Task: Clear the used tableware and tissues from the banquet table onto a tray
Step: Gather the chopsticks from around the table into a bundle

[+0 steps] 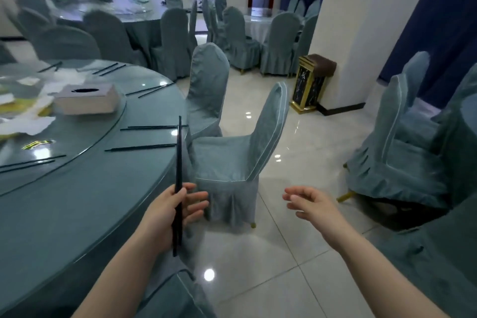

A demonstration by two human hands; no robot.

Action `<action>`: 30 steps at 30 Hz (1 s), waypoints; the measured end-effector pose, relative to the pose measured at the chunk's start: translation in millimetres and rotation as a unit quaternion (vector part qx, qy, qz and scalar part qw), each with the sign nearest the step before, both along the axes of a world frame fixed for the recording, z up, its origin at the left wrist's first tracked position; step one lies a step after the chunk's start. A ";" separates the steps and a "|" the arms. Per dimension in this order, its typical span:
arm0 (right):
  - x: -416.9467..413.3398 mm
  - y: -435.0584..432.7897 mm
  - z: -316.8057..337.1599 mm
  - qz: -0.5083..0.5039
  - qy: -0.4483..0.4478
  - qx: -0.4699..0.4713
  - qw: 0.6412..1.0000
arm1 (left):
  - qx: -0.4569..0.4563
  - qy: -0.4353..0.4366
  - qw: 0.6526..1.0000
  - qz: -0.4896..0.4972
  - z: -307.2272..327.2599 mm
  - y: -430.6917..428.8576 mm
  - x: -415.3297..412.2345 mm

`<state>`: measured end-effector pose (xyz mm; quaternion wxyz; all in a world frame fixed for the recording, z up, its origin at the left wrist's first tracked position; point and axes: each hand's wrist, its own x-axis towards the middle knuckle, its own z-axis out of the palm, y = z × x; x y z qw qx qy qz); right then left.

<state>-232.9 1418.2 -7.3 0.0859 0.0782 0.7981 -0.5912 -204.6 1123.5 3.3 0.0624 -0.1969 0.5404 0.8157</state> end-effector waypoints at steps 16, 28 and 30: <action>-264.7 -69.0 -38.1 0.334 0.038 0.081 0.938 | 0.077 0.003 0.913 0.401 -22.2 8.9 -51.1; -386.2 -188.7 -72.7 0.432 0.067 0.156 0.886 | 0.066 -0.020 0.863 0.501 -45.6 -72.2 -137.9; -395.0 -202.7 -77.5 0.438 0.067 0.168 0.881 | 0.069 -0.025 0.854 0.516 -45.3 -80.2 -142.2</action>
